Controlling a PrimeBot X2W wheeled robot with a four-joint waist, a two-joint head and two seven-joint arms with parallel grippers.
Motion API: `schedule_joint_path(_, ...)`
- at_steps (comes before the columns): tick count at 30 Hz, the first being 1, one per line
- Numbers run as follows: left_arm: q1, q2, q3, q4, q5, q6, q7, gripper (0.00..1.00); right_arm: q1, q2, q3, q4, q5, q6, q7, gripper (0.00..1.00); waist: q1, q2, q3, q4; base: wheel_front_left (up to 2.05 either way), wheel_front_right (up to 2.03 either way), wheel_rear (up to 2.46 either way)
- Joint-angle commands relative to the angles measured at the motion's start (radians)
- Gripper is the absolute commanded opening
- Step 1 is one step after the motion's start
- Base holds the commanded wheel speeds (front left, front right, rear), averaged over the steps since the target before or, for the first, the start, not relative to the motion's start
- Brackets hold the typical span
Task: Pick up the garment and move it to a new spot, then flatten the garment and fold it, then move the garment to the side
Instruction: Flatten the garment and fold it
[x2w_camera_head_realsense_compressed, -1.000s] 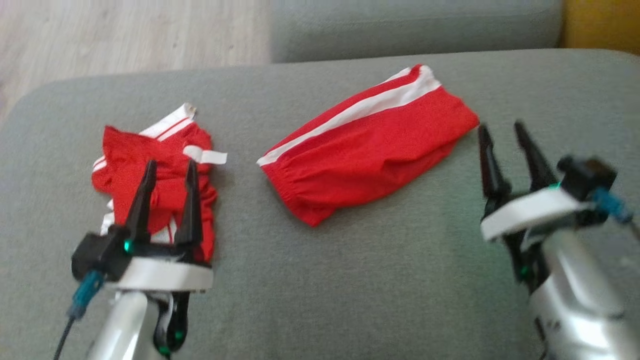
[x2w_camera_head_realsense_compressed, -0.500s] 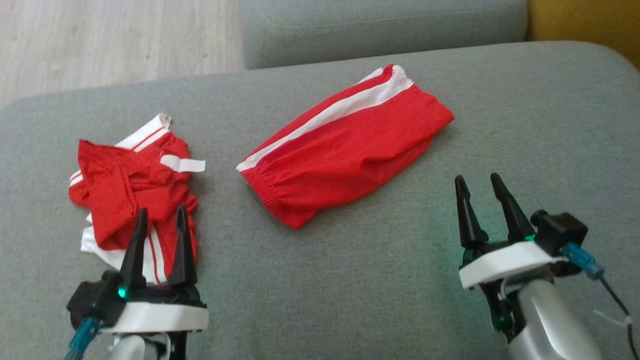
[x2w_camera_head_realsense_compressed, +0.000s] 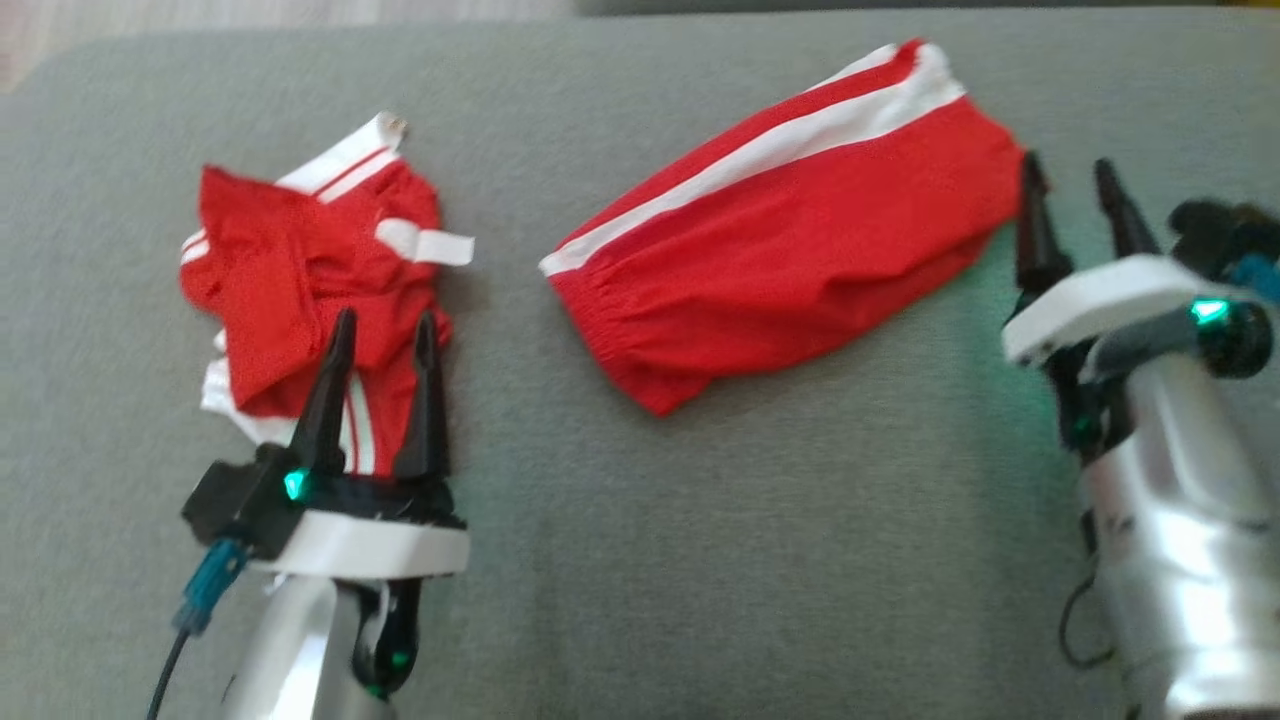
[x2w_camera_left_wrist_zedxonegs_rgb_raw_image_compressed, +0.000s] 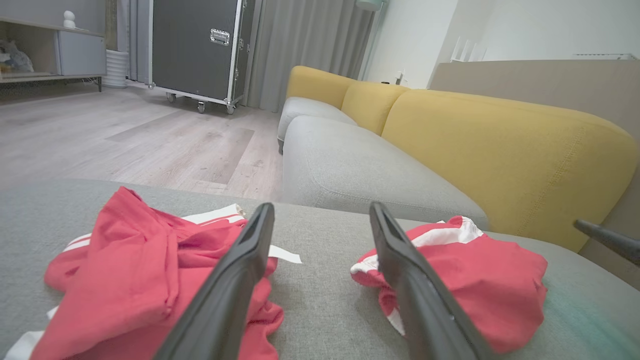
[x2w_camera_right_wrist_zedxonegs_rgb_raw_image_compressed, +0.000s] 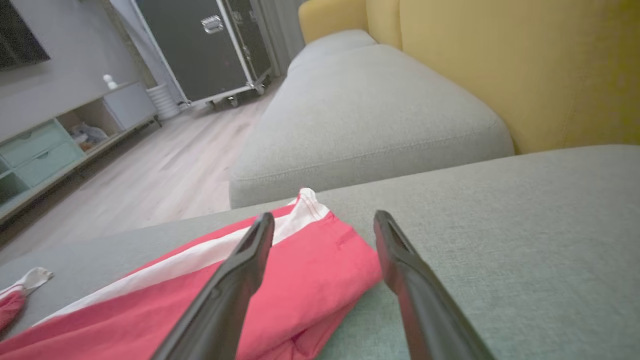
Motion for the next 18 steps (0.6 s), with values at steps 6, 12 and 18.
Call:
schedule_joint_path(6,-0.077,0.023,-0.026,-0.020,0.040,0.002,-0.005,1.00,-0.150,-0.058,-0.062,0.155,-0.108,-0.001,0.066,1.00,-0.0002,-0.0001,0.083,0.085,0.00,0.00,0.00)
schedule_joint_path(12,-0.101,0.014,-0.055,-0.017,0.032,0.002,-0.005,1.00,-0.240,-0.084,-0.166,0.313,-0.186,-0.001,0.090,1.00,-0.0002,-0.0001,0.109,0.120,0.00,0.00,0.00)
schedule_joint_path(18,-0.112,0.013,-0.054,-0.014,0.028,0.002,-0.005,1.00,-0.295,-0.089,-0.190,0.424,-0.241,-0.001,0.122,1.00,-0.0002,-0.0001,0.120,0.131,0.00,0.00,0.00)
